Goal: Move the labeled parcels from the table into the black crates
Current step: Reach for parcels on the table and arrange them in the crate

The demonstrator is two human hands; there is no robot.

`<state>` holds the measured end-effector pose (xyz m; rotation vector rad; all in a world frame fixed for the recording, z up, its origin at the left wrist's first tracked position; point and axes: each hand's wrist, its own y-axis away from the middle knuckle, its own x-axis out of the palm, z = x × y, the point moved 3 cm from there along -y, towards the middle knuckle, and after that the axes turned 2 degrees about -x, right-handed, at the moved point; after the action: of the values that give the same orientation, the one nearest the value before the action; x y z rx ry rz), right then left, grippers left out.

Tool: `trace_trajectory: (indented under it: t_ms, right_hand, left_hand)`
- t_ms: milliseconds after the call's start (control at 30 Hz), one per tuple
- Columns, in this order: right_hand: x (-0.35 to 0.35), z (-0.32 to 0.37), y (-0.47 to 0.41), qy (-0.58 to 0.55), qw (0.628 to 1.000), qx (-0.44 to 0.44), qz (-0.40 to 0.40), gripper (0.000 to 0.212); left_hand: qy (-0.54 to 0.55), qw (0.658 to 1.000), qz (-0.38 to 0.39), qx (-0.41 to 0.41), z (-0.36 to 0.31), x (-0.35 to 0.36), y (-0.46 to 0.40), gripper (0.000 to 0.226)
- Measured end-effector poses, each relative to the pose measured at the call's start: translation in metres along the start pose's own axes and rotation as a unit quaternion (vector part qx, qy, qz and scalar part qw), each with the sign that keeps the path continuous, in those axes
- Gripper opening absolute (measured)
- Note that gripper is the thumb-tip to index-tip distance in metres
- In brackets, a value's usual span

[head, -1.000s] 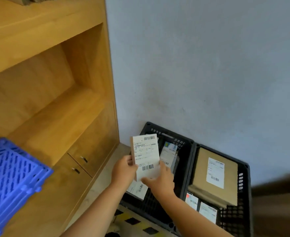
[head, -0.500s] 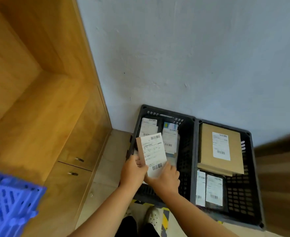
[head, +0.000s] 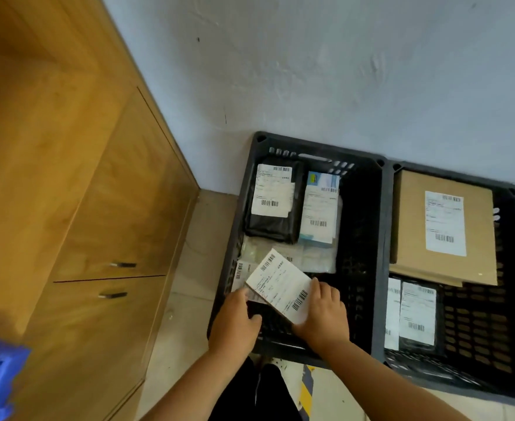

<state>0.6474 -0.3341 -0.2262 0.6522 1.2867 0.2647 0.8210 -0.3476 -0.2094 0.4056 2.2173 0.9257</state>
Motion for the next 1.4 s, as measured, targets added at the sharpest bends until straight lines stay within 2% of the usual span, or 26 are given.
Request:
trace_trajectory:
  t_ms: [167,333,600,700,867,1133,1267,1400]
  right_hand:
    - [0.039,-0.003,-0.039,0.092,0.993,-0.077,0.015,0.104]
    - [0.068,-0.001,-0.068,0.149,0.98,-0.132,0.017,0.099]
    - [0.092,0.004,-0.09,0.165,0.973,-0.159,0.005,0.113]
    - [0.093,0.009,-0.094,0.171,0.969,-0.179,0.002,0.107]
    - [0.094,0.011,-0.101,0.171,0.969,-0.18,0.006,0.107]
    - [0.102,0.0,-0.098,0.169,0.968,-0.182,0.037,0.105]
    - [0.102,-0.009,-0.096,0.16,0.973,-0.166,-0.015,0.102]
    - [0.11,-0.013,-0.098,0.158,0.973,-0.169,-0.022,0.095]
  left_hand:
    - [-0.122,0.991,0.038,0.036,0.008,0.024,-0.037,0.043]
    - [-0.208,0.974,0.079,0.05,0.019,0.046,-0.068,0.056]
    - [-0.258,0.961,0.095,0.028,0.036,0.063,-0.094,0.067]
    - [-0.268,0.959,0.09,0.026,0.04,0.065,-0.101,0.068]
    - [-0.301,0.948,0.1,0.019,0.041,0.066,-0.109,0.07]
    - [-0.401,0.902,0.161,-0.007,0.041,0.067,-0.12,0.069]
    - [-0.429,0.883,0.188,-0.018,0.033,0.067,-0.127,0.068]
    - [-0.447,0.87,0.205,-0.033,0.025,0.07,-0.132,0.068]
